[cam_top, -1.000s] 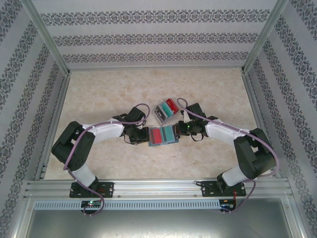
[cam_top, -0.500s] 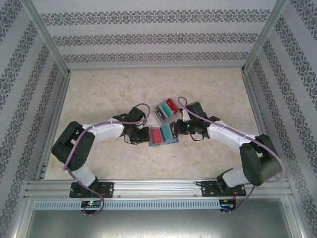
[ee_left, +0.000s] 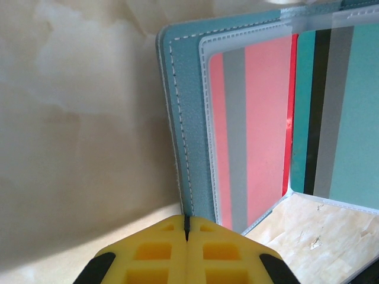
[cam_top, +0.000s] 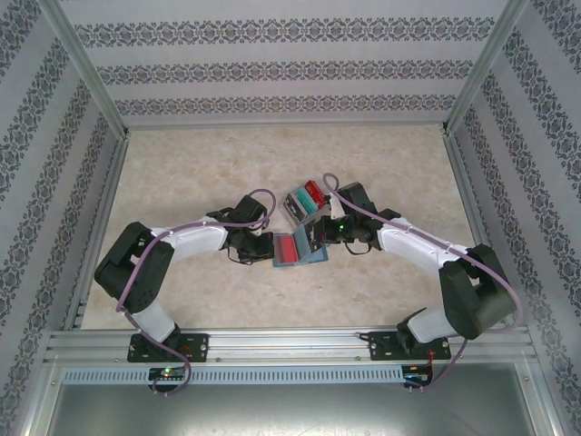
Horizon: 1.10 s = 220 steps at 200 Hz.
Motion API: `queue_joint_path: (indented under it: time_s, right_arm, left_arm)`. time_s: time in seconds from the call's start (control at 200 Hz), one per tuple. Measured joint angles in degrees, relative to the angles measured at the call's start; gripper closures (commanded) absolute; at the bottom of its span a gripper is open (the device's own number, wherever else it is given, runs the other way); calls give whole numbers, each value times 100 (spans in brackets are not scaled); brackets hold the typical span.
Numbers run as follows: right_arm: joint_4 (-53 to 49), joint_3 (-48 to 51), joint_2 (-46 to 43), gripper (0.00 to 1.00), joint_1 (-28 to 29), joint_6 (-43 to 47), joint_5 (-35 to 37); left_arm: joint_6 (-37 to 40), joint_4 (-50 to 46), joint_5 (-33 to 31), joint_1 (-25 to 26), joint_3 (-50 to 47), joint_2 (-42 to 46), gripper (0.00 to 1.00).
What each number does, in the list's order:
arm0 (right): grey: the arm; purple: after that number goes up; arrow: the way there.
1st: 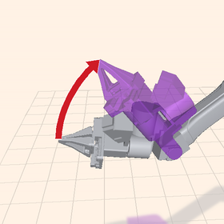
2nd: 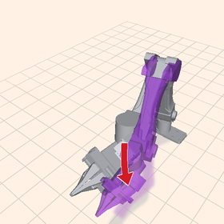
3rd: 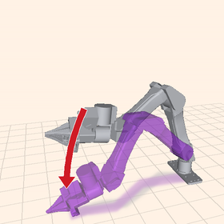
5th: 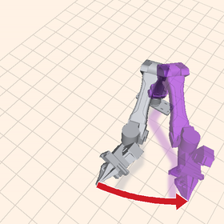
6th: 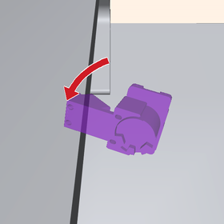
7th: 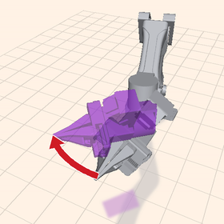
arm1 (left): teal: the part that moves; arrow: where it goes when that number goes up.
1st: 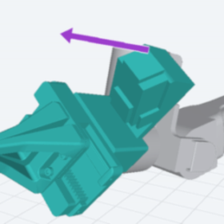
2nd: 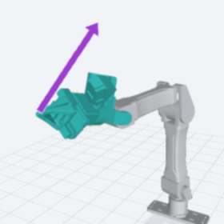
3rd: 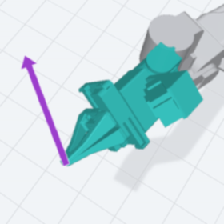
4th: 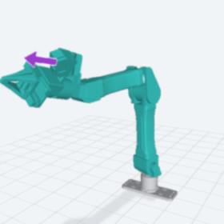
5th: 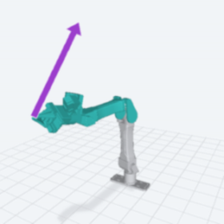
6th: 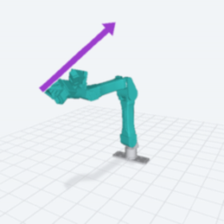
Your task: Put the credit cards into the card holder
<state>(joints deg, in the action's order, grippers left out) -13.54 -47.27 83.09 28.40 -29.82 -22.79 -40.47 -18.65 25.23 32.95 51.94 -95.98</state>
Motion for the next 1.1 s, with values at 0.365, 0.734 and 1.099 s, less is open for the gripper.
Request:
queue_joint_path:
  time_s: [0.365, 0.734, 1.099]
  right_arm:
    - [39, -260, 487, 100, 140, -24, -186]
    - [-125, -260, 597, 100, 131, -24, 125]
    - [-341, 59, -396, 100, -431, -35, 610]
  left_arm:
    - [-2, 9, 0, 0, 7, 0, 100]
    - [-2, 15, -2, 0, 9, 2, 100]
    - [-2, 15, -37, 0, 4, 35, 94]
